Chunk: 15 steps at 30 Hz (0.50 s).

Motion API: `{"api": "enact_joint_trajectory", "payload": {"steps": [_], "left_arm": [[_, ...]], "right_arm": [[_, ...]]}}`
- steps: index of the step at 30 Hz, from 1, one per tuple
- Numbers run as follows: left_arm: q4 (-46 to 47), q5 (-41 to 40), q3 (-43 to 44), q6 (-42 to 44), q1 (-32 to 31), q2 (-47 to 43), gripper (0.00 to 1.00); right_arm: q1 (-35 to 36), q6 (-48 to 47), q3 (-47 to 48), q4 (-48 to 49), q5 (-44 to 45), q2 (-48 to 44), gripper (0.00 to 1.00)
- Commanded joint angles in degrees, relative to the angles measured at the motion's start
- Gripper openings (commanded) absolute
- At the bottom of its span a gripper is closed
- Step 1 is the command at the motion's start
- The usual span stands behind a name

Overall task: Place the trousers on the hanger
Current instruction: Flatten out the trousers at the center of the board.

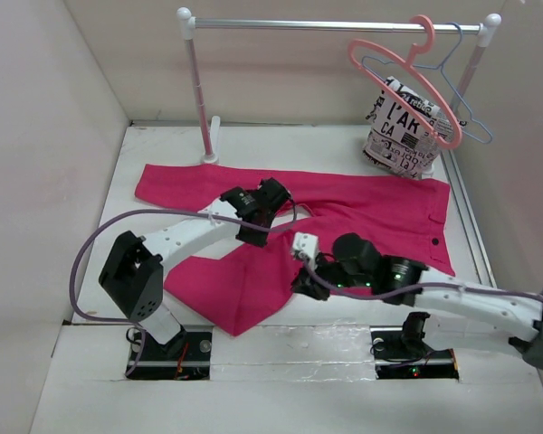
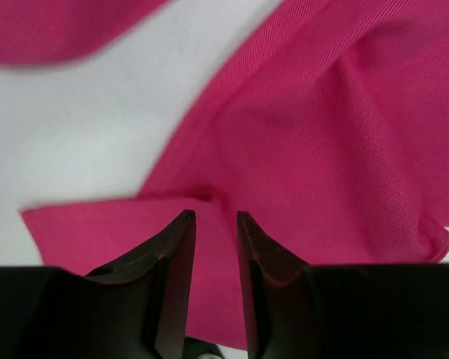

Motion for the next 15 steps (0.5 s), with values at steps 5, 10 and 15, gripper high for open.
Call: {"api": "enact_joint_trajectory", "payload": {"steps": [5,10,15], "left_arm": [[-1.8,-0.1,-13.6,-25.6,-0.2,-4.3,0.39],[0.5,0.0,-15.5,-27.3,-0.2,-1.3,0.42],[2.4,1.2,-16.7,-27.3,-2.3,1.1,0.42]], "right_arm": [[-0.6,5.2,-2.9,-11.0,18.2,-21.3,0.05],[-3.5,4.5,-2.2,-13.6,17.3,-21.7,0.38],[-3.5,4.4,-2.6,-12.9,15.4,-20.9,0.43]]}}
